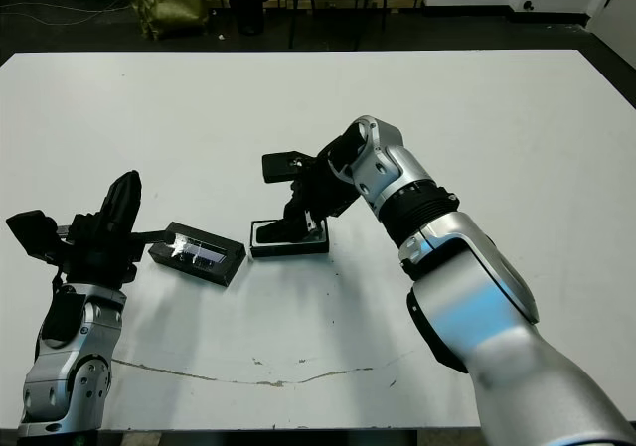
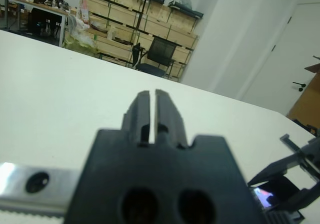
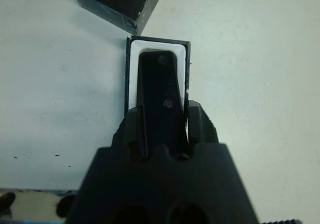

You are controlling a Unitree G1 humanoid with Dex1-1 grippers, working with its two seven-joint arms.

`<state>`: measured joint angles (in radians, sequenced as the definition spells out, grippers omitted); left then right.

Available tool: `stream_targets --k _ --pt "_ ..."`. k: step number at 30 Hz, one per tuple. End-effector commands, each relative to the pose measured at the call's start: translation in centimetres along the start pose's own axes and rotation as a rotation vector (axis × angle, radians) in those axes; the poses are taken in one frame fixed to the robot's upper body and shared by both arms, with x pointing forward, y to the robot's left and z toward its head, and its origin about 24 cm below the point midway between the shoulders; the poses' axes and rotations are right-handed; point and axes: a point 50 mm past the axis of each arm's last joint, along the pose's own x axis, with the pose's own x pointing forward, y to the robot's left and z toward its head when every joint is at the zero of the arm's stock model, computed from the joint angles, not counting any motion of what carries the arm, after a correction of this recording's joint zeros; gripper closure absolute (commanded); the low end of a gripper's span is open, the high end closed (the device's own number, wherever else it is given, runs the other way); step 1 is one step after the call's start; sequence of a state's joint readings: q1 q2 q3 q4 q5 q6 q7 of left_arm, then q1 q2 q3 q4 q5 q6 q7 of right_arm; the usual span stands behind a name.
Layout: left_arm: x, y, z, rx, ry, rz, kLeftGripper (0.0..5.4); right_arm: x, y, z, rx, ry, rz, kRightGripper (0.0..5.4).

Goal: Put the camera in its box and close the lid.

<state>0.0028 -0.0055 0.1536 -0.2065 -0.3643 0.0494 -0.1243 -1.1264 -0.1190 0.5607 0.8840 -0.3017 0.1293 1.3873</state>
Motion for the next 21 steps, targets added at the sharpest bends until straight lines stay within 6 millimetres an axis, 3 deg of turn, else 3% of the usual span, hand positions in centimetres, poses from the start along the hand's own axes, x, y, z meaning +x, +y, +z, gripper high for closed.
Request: stream_targets --k 1,13,21 --pt "-0.2 0.4 -0.5 -0.001 0.025 0.005 5.40 1.3 0.6 0.2 -0.008 0.002 0.064 4.71" --pt "-0.2 0.2 -0.5 0.003 0.016 0.004 5.40 0.3 0.1 0.0 -0.077 0.029 0.041 4.65" --pt "-0.2 0.2 -0.5 0.007 0.027 0.006 5.40 -0.7 -0.4 0.3 -0.127 0.060 0.024 3.02"
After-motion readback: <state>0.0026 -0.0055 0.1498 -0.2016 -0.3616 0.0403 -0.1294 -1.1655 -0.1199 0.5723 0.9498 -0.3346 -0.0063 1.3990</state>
